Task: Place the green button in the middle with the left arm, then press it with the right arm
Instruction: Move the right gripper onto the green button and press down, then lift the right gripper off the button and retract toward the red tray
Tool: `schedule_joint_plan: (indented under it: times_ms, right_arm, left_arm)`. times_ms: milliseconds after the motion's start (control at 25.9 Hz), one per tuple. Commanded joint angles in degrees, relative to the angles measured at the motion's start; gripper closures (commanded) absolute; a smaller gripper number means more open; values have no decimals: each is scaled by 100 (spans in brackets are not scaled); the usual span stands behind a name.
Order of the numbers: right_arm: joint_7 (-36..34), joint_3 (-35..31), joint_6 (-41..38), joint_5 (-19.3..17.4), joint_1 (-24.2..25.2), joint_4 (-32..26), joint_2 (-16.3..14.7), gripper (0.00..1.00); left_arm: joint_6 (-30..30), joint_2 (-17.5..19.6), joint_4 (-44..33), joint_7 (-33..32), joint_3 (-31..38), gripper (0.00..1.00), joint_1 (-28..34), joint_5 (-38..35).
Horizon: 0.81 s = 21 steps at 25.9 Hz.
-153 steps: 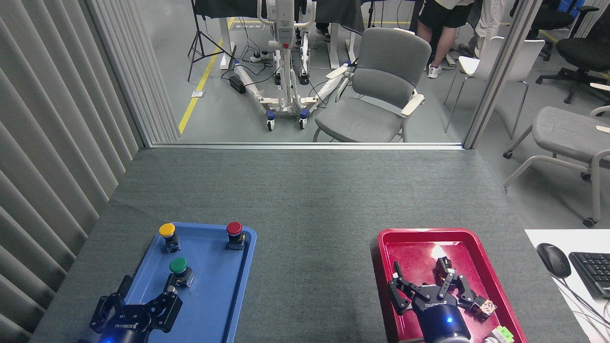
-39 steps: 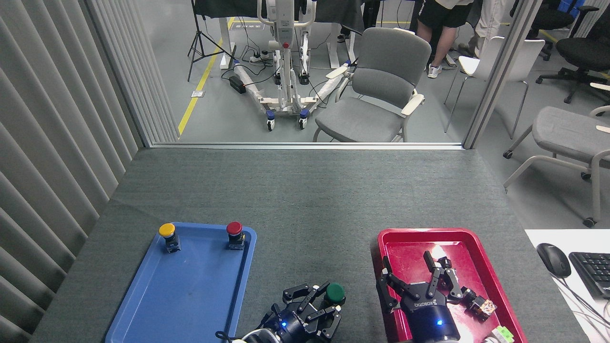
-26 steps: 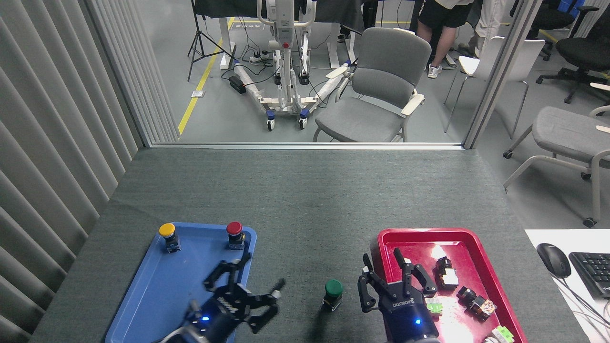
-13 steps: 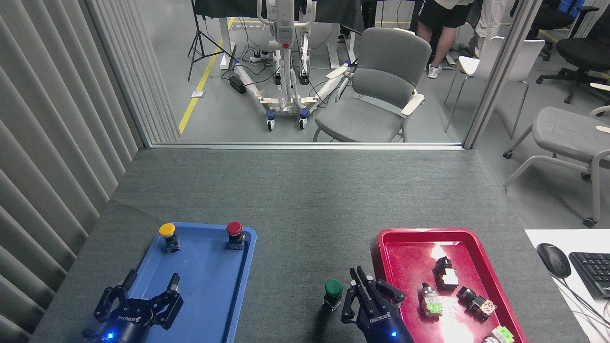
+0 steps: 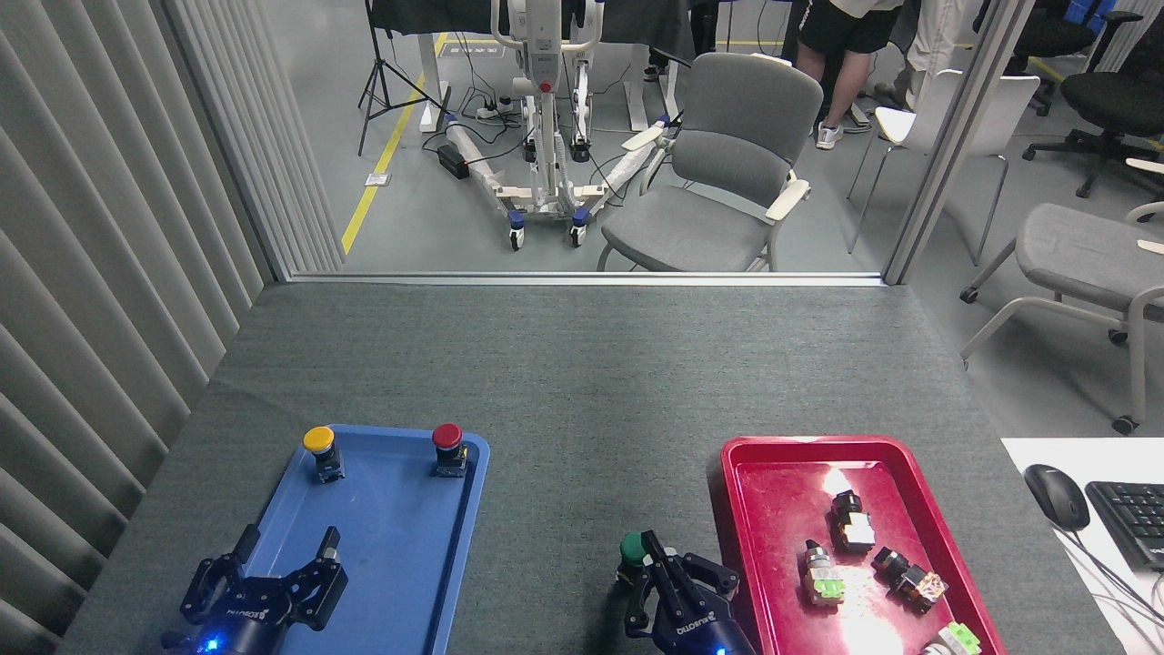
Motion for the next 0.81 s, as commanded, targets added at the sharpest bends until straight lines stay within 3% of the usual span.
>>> schedule_joint_plan:
  times_ms: [0,425,773]
  right_arm:
    - [-21,92,14,2,-8,92,48,89]
    - [-65,162,32,2,-289,593,48,86]
    - [-92,215,58,-50,-281,540,-14,82]
  left_arm:
    - [-15,7,63,13,-6,0,-105,2]
    - [-6,157,239,39,-15,0,-88,116]
    - [-15,157,230,39,-6,0,-61,169]
